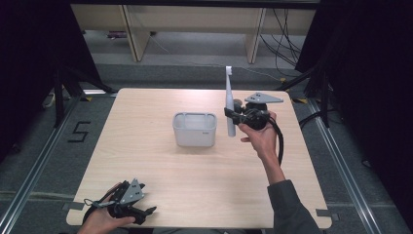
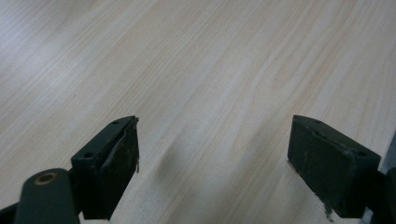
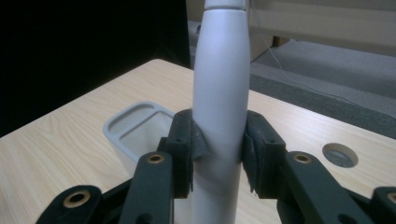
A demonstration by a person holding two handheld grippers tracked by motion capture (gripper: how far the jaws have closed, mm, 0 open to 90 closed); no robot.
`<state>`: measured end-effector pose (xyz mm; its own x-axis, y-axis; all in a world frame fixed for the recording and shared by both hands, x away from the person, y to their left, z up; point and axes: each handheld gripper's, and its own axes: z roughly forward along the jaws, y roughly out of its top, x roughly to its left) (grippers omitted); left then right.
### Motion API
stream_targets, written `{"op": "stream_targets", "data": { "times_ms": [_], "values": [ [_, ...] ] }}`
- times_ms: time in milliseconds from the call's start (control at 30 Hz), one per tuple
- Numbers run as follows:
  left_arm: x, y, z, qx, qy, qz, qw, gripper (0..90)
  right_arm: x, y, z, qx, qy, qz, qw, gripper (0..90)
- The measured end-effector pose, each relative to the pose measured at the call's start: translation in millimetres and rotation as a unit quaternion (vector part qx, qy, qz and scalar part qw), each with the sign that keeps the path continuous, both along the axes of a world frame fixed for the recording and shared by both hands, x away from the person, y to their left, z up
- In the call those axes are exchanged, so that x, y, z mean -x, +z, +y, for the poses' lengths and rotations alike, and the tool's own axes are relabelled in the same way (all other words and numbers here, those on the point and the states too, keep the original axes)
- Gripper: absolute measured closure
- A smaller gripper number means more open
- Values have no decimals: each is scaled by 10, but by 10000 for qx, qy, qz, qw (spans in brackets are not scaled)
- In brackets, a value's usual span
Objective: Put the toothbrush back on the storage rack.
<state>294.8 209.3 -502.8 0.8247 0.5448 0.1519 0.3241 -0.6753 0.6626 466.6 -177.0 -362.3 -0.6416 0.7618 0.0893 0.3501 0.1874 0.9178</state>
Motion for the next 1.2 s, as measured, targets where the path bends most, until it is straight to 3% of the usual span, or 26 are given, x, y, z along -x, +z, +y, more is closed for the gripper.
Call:
{"op": "stream_targets", "data": {
  "times_ms": [100, 267, 300, 433, 467, 500, 600, 633, 733, 767, 867, 1033, 1100, 1200],
  "values": [
    [2, 4, -1, 12, -30, 5, 10000, 163, -38, 20, 61, -56, -36, 58, 10000, 669],
    [-1, 12, 6, -33, -52, -6, 10000, 163, -108, 38, 160, -106, 41, -42, 9999, 668],
    [-1, 11, 6, -43, -54, -11, 10000, 163, -104, 46, 188, -154, 3, 55, 9999, 669],
    [-2, 14, 5, -45, -57, -16, 10000, 163, -151, 89, 259, -210, 3, 51, 9998, 668],
    [7, 5, -5, 72, -26, 5, 10000, 163, -177, 90, 273, -214, 23, -37, 9998, 668],
    [10, -1, -9, 115, -10, 30, 9999, 163, -190, 99, 296, -252, 35, 51, 9997, 669],
    [-3, 15, 9, -55, -57, -19, 10000, 163, -246, 99, 342, -331, 32, 94, 9994, 669],
    [6, 9, 0, 48, -35, 1, 10000, 163, -265, 97, 359, -342, 23, 108, 9994, 669],
    [-3, 13, 9, -25, -49, -17, 10000, 163, -338, 80, 415, -337, 4, 30, 9994, 668],
    [2, 9, 3, 38, -31, -18, 10000, 163, -365, 64, 444, -398, -16, 128, 9991, 668],
    [6, 12, 3, 47, -45, -15, 10000, 163, -404, 40, 469, -320, -32, 100, 9994, 668],
    [9, 13, 1, 56, -54, -7, 10000, 163, -436, 5, 520, -434, -139, 207, 9987, 668],
    [6, 13, 4, 38, -53, -13, 10000, 163, -462, -12, 528, -372, -146, 127, 9991, 668],
    [10, 14, 1, 57, -64, -1, 10000, 163, -474, -33, 540, -447, -220, 239, 9985, 668]
  ]
}}
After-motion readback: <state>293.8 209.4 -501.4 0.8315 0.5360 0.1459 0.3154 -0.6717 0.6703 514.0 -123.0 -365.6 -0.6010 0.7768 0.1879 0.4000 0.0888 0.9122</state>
